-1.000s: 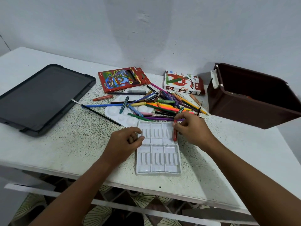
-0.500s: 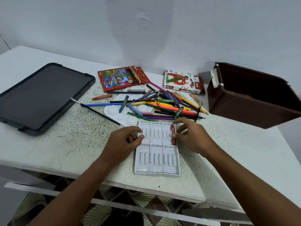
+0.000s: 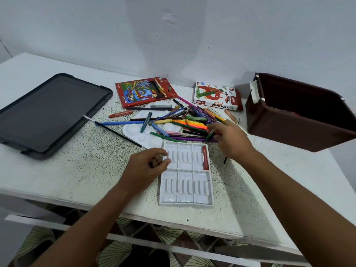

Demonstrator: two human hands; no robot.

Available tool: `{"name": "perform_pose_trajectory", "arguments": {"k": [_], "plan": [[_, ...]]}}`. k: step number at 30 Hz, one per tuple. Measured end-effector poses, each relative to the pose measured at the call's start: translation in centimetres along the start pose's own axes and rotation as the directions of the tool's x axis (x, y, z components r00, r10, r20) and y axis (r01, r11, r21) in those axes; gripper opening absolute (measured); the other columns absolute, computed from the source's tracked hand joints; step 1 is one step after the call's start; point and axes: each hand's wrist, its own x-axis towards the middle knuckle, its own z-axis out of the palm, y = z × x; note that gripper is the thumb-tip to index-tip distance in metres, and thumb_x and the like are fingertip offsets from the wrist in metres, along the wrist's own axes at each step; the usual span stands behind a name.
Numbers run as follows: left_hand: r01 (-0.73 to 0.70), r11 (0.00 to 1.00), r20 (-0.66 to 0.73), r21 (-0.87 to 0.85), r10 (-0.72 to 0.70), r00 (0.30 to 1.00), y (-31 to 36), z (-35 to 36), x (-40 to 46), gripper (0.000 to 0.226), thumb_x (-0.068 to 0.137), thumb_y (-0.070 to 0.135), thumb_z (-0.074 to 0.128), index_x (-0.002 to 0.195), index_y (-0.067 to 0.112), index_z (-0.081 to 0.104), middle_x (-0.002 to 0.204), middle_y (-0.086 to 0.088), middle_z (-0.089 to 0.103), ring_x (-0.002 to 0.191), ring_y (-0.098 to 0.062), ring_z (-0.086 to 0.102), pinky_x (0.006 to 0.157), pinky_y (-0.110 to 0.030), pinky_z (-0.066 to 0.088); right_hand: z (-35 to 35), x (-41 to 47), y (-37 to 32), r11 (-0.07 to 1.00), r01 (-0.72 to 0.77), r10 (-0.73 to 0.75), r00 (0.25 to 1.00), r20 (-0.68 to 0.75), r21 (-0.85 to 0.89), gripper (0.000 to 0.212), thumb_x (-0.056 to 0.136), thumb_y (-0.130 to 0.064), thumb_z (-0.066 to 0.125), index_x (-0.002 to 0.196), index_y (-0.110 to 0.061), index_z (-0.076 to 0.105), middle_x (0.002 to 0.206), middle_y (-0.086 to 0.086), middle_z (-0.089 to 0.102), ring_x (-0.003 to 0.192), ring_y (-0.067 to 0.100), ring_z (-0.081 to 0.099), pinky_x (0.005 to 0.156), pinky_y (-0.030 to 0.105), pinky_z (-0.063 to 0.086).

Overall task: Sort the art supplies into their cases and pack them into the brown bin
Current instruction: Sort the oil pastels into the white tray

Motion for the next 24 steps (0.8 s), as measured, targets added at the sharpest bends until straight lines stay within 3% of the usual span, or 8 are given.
{"name": "perform_pose_trajectory", "arguments": {"k": [4, 12, 15, 17, 19, 20, 22, 24], "plan": [[0.004, 1.0, -0.001, -0.022, -0.004, 1.0, 0.1, 0.0, 0.0, 0.016, 0.076, 0.01, 0.078, 0.089, 0.015, 0.07, 0.06, -0.002, 0.056, 0.049, -0.02, 0.051, 0.053, -0.023, 0.045, 0.2, 1.7, 0.7, 0.952, 0.121, -0.1, 0.991, 0.087, -0.281, 0.042, 0.093, -0.011, 0.056, 0.131, -0.03, 0.055, 0.121, 0.007, 0.049, 0.108, 0.03, 0.052, 0.07, 0.033, 0.044], [0.011, 0.999, 0.01, -0.034, -0.01, 1.0, 0.0, -0.1, 0.1, 0.018, 0.075, 0.009, 0.079, 0.09, 0.014, 0.07, 0.059, -0.002, 0.056, 0.049, -0.017, 0.05, 0.054, -0.02, 0.044, 0.4, 1.5, 1.0, 0.869, 0.279, -0.279, 0.958, 0.06, -0.409, 0.03, 0.094, -0.022, 0.058, 0.124, -0.026, 0.058, 0.121, 0.005, 0.052, 0.111, 0.029, 0.051, 0.063, 0.031, 0.032], [0.009, 0.999, 0.009, -0.032, -0.009, 1.0, 0.1, -0.1, 0.0, 0.019, 0.075, 0.008, 0.079, 0.09, 0.014, 0.069, 0.059, -0.001, 0.056, 0.048, -0.016, 0.049, 0.054, -0.018, 0.044, 0.2, 1.3, 1.4, 0.848, 0.305, -0.312, 0.948, 0.058, -0.434, 0.029, 0.095, -0.022, 0.056, 0.124, -0.021, 0.058, 0.122, 0.007, 0.054, 0.11, 0.031, 0.053, 0.062, 0.033, 0.038], [0.006, 0.999, 0.011, -0.039, -0.006, 1.0, 0.0, -0.1, 0.1, 0.018, 0.075, 0.011, 0.078, 0.09, 0.014, 0.069, 0.059, 0.001, 0.056, 0.048, -0.014, 0.048, 0.055, -0.018, 0.043, -0.3, 1.2, 1.2, 0.913, 0.248, -0.266, 0.964, -0.01, -0.324, 0.026, 0.097, -0.022, 0.053, 0.122, -0.017, 0.057, 0.123, 0.006, 0.056, 0.115, 0.029, 0.05, 0.073, 0.037, 0.044], [0.0, 0.999, 0.016, -0.039, 0.001, 1.0, -0.1, -0.1, 0.1, 0.019, 0.074, 0.013, 0.077, 0.091, 0.015, 0.069, 0.059, 0.003, 0.055, 0.047, -0.009, 0.047, 0.055, -0.017, 0.043, -1.1, 0.7, 0.0, 0.99, 0.14, -0.142, 0.981, -0.129, -0.022, 0.02, 0.097, -0.023, 0.054, 0.115, -0.015, 0.058, 0.105, 0.0, 0.062, 0.103, 0.019, 0.057, 0.088, 0.036, 0.045], [-0.003, 0.999, 0.017, -0.035, 0.003, 1.0, -0.1, -0.1, 0.1, 0.019, 0.074, 0.012, 0.078, 0.091, 0.016, 0.069, 0.06, 0.003, 0.055, 0.048, -0.008, 0.046, 0.056, -0.016, 0.043, -1.6, 0.4, -0.7, 0.986, 0.072, -0.051, 0.989, -0.141, 0.147, 0.018, 0.096, -0.023, 0.056, 0.112, -0.016, 0.057, 0.092, -0.006, 0.063, 0.088, 0.009, 0.06, 0.084, 0.027, 0.048], [-0.003, 1.0, 0.015, -0.027, 0.003, 1.0, -0.1, -0.1, 0.2, 0.021, 0.074, 0.008, 0.079, 0.091, 0.015, 0.069, 0.06, 0.004, 0.055, 0.048, -0.006, 0.046, 0.056, -0.016, 0.043, -1.8, -0.4, -2.1, 0.911, -0.08, 0.099, 0.995, -0.026, 0.405, 0.021, 0.094, -0.024, 0.061, 0.114, -0.02, 0.054, 0.082, -0.009, 0.064, 0.065, 0.0, 0.059, 0.057, 0.014, 0.043], [-0.005, 1.0, 0.012, -0.022, 0.005, 1.0, -0.1, -0.1, 0.2, 0.022, 0.073, 0.008, 0.08, 0.091, 0.016, 0.069, 0.06, 0.003, 0.055, 0.048, -0.007, 0.046, 0.056, -0.016, 0.043, -1.4, -1.3, -2.8, 0.88, -0.174, 0.138, 0.984, 0.114, 0.442, 0.028, 0.092, -0.026, 0.063, 0.119, -0.023, 0.055, 0.084, -0.001, 0.066, 0.063, 0.006, 0.058, 0.047, 0.015, 0.037]]}}
